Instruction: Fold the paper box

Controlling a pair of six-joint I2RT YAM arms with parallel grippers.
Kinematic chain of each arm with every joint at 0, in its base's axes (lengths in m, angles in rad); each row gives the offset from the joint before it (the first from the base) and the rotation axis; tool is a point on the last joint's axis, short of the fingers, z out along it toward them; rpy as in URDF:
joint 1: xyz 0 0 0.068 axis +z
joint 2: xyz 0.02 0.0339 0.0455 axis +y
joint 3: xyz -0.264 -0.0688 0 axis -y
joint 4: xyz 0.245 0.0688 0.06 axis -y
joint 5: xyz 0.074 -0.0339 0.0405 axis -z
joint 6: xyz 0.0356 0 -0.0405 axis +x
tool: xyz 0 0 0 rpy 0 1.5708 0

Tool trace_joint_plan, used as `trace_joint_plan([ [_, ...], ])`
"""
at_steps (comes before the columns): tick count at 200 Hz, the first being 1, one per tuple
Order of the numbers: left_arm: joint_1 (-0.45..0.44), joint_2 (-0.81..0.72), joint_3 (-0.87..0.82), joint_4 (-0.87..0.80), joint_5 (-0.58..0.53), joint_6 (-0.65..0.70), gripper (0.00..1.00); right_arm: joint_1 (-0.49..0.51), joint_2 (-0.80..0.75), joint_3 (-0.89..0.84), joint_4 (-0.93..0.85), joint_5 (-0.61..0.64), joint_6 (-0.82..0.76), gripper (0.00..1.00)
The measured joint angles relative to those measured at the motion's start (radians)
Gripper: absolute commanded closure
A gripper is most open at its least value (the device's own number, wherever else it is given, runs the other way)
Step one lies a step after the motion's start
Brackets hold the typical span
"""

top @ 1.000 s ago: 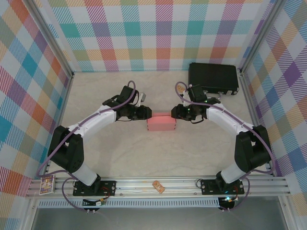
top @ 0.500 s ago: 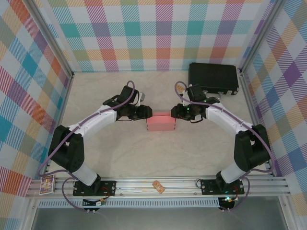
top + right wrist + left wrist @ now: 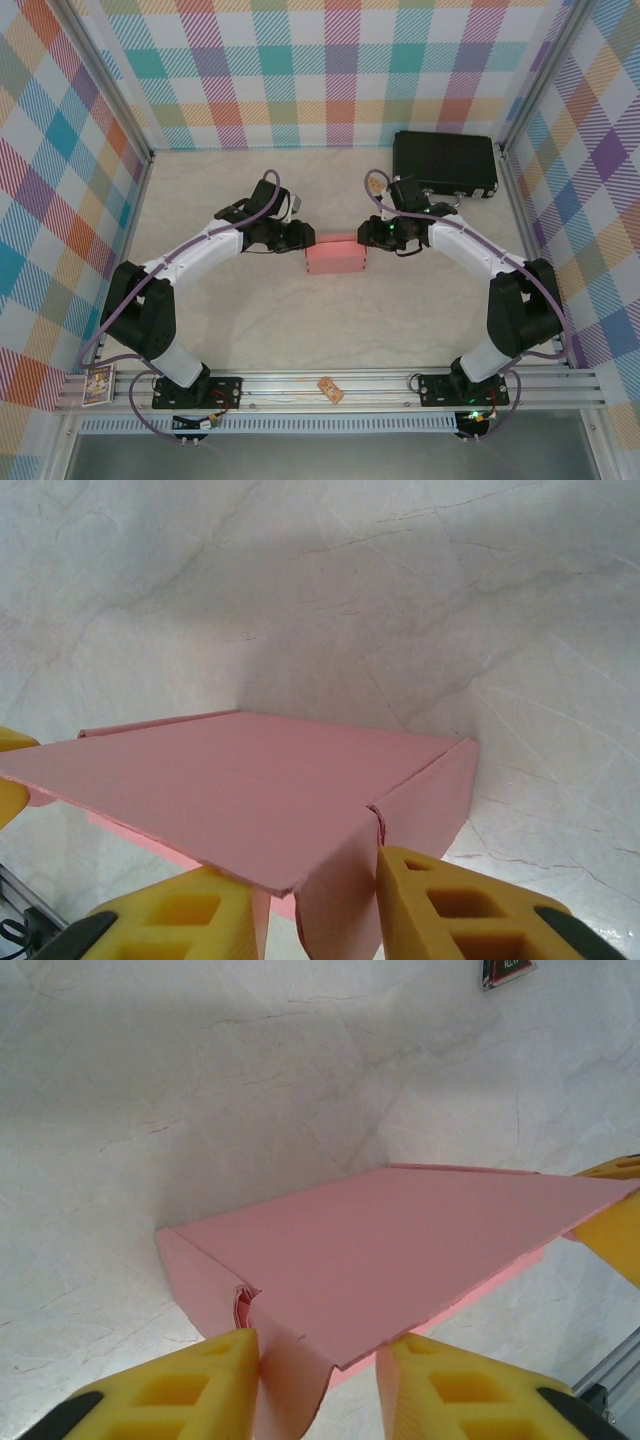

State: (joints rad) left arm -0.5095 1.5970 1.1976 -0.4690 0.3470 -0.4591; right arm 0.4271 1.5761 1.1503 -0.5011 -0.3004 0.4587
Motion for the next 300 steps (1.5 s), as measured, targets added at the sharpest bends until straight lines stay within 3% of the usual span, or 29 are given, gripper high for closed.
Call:
trace_joint_plan([
  [147, 0.000, 0.011, 0.000, 0.001, 0.002, -0.023, 0.71, 0.000, 0.019, 0.002, 0.005, 0.001, 0.008, 0.73],
  [200, 0.000, 0.012, 0.000, 0.001, 0.002, -0.021, 0.77, 0.000, 0.019, 0.002, 0.005, 0.005, 0.005, 0.76],
  [300, 0.000, 0.012, 0.000, -0.012, -0.020, -0.003, 0.75, 0.007, 0.019, 0.002, 0.002, 0.013, -0.002, 0.76],
])
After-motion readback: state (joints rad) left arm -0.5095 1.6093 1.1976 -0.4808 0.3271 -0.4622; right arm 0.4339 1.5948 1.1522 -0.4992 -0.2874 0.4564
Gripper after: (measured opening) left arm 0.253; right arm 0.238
